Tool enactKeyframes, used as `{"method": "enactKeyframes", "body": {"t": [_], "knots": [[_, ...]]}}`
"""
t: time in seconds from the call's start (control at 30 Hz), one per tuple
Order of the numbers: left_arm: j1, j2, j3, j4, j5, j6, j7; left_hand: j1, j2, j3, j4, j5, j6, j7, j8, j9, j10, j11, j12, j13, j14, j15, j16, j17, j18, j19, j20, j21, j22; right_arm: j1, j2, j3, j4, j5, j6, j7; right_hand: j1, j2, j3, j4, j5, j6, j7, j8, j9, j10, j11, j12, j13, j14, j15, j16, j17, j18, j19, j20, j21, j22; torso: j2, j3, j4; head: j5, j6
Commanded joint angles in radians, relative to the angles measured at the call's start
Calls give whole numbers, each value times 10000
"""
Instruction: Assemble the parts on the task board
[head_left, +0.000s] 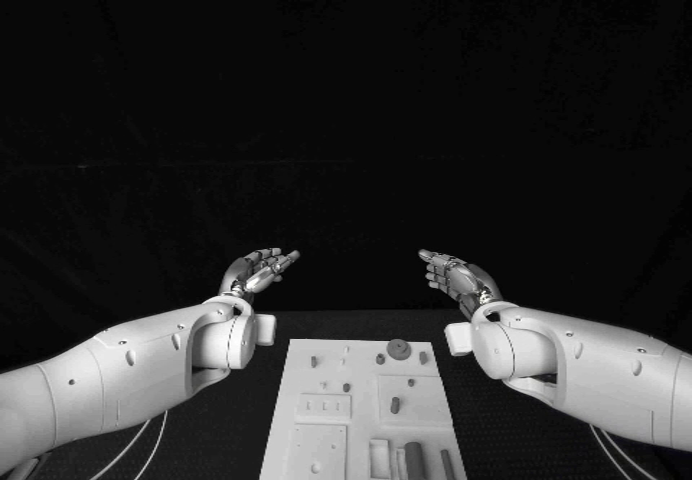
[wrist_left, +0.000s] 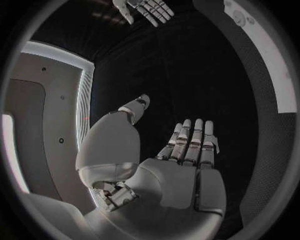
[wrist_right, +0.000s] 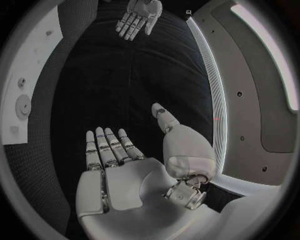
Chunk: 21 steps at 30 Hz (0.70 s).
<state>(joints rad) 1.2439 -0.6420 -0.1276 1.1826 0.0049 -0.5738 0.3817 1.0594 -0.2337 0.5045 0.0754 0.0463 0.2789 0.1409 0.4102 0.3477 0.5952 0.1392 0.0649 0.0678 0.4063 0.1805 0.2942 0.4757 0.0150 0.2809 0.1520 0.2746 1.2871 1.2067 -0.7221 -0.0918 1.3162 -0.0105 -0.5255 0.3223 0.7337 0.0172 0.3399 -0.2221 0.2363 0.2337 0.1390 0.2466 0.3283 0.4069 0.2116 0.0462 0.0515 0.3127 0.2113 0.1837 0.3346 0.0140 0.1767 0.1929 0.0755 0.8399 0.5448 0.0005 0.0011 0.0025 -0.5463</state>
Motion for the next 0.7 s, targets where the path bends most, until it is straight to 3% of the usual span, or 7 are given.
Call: {"method": "enactKeyframes", "body": {"t": [0.03,0.2,0.43,0.47,0.6,0.67,0.7], "knots": [[250,200,-128,-539,13,1607,-874,399,-76,213,41,49,166,402,196,136,271,42,47,39,189,49,118,174,-150,149,53,129,460,265,115,-122,-482,-411,2344,-1475,476,-14,211,-165,41,262,660,221,215,365,72,98,48,302,100,220,265,114,219,106,84,641,0,1,1,1,3],[556,422,-322,-1151,17,2100,-1168,434,-53,189,32,50,225,408,267,199,338,50,69,51,211,45,139,191,-150,158,49,151,458,664,266,-349,-1137,-536,3398,-2201,817,-106,325,-352,-33,545,636,480,460,883,78,182,109,700,135,507,590,122,444,146,98,1197,0,1,1,1,3],[606,458,-354,-1251,18,2180,-1215,492,32,122,-4,47,408,469,459,358,462,89,118,75,312,39,209,231,-150,210,30,203,454,867,343,-464,-1472,-600,3935,-2571,1112,-189,452,-484,-41,1215,569,1012,969,1904,67,376,231,1246,162,862,928,158,831,189,170,2119,0,1,1,1,3],[599,441,-360,-1313,-37,2572,-1236,508,61,97,-23,46,471,484,518,404,510,98,138,83,360,40,238,244,-150,243,20,223,452,824,477,-465,-1735,-3571,3423,-2040,1211,-213,506,-529,-16,1425,559,1142,1058,2200,68,457,271,1382,164,940,955,195,1024,174,227,2535,-4,-2,-24,29,-283],[596,420,-361,-1269,-199,2640,-1227,511,67,92,-26,46,483,486,530,413,520,100,141,85,369,40,243,247,-150,250,18,227,452,796,523,-465,-1863,-4755,3256,-2012,1857,-416,958,-604,-103,2288,588,1531,1185,3077,85,836,419,2232,266,1374,1102,403,1806,104,448,3496,9,-7,-17,24,-332],[596,373,-361,-1204,-288,2729,-1254,780,156,87,-269,178,1198,712,899,568,1400,292,615,298,1379,46,814,482,93,927,-198,578,469,772,589,-464,-1986,-5352,3210,-2009,2055,-521,1134,-627,-82,2533,632,1600,1185,3365,101,942,453,2537,271,1507,1134,502,2058,79,502,3481,20,-9,-8,32,-363],[596,338,-362,-1145,-365,2753,-1290,1533,742,347,-907,246,2679,815,1596,832,3194,260,1550,710,3774,-223,2133,1029,699,2853,-713,1651,399,749,608,-464,-2040,-5631,3218,-2028,2415,-639,1440,-660,-82,3054,641,1829,1253,4013,62,1256,585,3183,216,1841,1262,699,2523,-22,675,3496,22,-14,-3,32,-373]]}}
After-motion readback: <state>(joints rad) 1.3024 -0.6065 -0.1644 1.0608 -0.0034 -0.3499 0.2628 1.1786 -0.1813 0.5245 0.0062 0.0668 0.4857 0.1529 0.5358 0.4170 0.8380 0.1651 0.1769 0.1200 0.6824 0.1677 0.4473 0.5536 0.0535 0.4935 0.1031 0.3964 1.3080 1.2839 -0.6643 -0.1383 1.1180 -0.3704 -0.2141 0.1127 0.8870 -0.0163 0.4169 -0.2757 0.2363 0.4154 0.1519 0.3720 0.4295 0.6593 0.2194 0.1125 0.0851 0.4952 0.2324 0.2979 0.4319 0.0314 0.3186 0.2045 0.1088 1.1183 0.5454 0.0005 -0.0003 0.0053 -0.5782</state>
